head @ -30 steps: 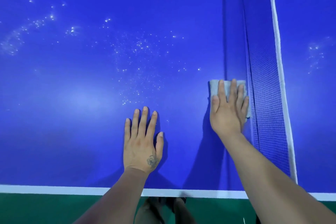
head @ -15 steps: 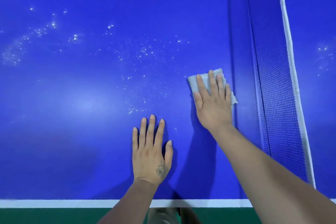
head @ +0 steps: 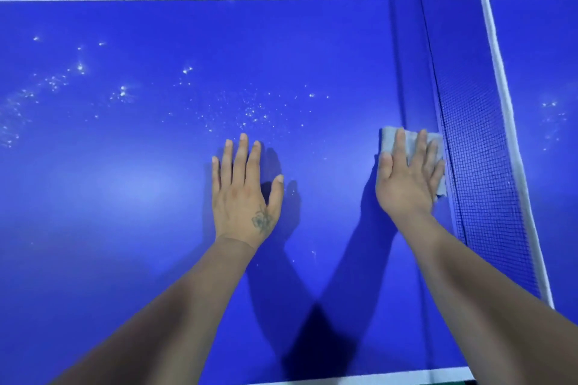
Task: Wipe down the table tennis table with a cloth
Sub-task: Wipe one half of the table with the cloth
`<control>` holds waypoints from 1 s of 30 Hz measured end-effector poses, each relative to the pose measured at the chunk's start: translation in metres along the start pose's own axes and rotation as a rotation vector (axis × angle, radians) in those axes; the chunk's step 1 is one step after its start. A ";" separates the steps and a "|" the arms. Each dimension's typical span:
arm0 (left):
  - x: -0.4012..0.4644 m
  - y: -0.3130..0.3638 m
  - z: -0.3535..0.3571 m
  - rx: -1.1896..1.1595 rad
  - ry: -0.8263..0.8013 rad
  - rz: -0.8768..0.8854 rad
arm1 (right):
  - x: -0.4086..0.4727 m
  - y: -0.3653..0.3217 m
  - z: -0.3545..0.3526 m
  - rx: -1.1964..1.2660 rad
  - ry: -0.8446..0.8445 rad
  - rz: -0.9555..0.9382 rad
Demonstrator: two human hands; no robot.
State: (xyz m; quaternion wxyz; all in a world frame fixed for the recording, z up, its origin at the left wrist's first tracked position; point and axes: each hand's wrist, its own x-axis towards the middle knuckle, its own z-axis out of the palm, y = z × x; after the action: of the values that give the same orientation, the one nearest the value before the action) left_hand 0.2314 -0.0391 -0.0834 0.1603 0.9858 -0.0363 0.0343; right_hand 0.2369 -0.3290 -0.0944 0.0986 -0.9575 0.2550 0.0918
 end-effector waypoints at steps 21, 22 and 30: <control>0.084 -0.002 0.015 0.109 -0.085 0.134 | -0.024 0.008 0.001 -0.029 -0.028 -0.104; 0.087 0.000 0.015 0.123 -0.097 0.131 | -0.013 0.007 -0.002 -0.025 -0.034 -0.074; 0.090 0.004 0.017 0.216 -0.200 0.098 | 0.053 -0.047 -0.003 -0.017 0.037 -0.053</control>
State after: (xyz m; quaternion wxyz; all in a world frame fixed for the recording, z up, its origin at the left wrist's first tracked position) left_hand 0.3211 -0.0541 -0.0910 0.0468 0.9929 -0.0961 -0.0526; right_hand 0.3059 -0.3145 -0.0968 0.0882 -0.9663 0.2305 0.0734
